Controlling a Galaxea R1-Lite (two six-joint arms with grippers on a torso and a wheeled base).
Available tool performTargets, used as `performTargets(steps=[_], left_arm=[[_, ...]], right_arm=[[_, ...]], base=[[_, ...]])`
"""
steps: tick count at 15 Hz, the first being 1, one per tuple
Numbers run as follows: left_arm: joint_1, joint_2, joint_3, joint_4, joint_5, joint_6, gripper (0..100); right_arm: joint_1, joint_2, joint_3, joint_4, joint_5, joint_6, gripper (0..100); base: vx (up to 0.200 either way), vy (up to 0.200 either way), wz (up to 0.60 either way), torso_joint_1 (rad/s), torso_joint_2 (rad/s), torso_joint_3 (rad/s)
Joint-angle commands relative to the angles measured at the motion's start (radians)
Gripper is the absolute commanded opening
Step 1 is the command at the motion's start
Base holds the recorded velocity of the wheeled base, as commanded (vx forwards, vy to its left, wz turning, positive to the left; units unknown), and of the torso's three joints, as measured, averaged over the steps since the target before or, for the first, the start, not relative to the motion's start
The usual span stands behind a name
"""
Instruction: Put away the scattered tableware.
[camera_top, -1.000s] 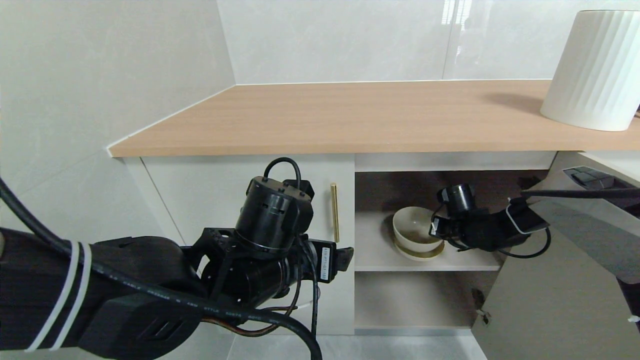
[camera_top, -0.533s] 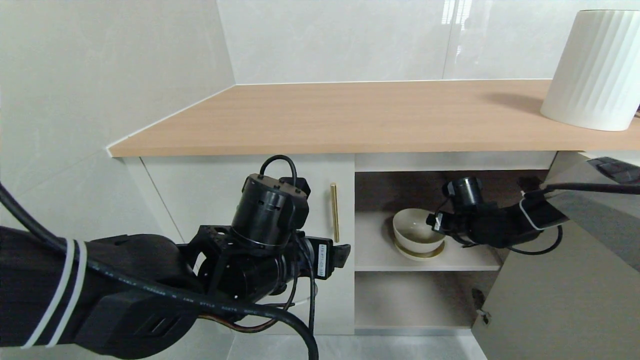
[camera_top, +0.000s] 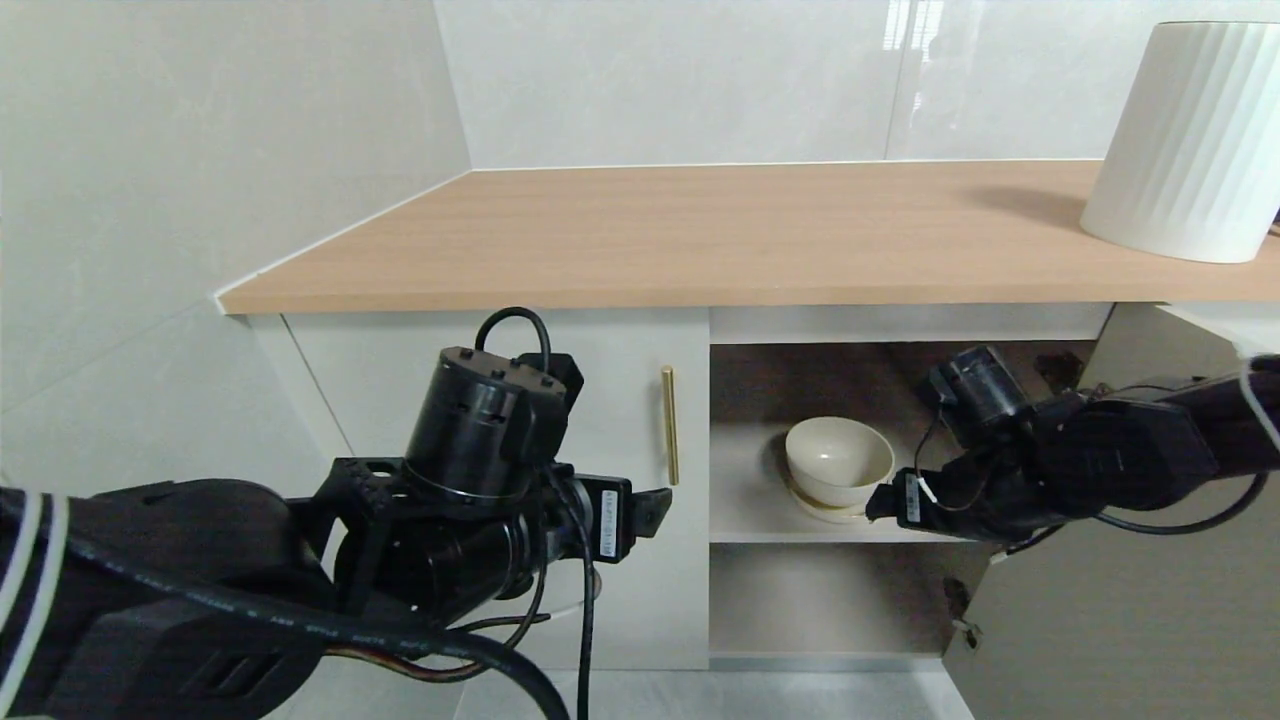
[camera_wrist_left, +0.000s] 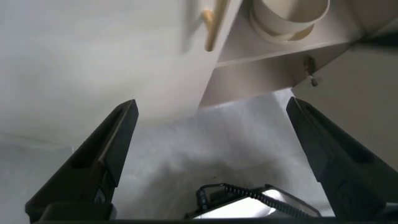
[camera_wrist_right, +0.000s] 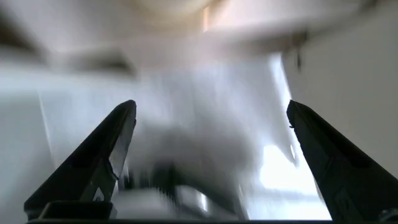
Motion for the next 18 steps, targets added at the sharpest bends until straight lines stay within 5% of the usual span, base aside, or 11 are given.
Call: performTargets(steps=[1,7,18], left_arm=[[0.003,-0.062,0.032,0.005,0.000,0.004,100],[0.003,-0.100,0.068,0.027,-0.006,0.007,100],[-0.003,-0.086,0.058,0.027,-0.014,0.007,100]], right_arm=[[0.026,-0.108,0.095,0.016,0.033,0.001,100],[0.058,-0.174,0.156,0.016,0.030,-0.007,100],[0.075,-0.147,0.155,0.016,0.034,-0.005,100]], base=[[0.000,0.000,0.00,0.000,0.00,0.000],[0.000,0.000,0.00,0.000,0.00,0.000],[-0.200,0.000,0.00,0.002,0.00,0.003]])
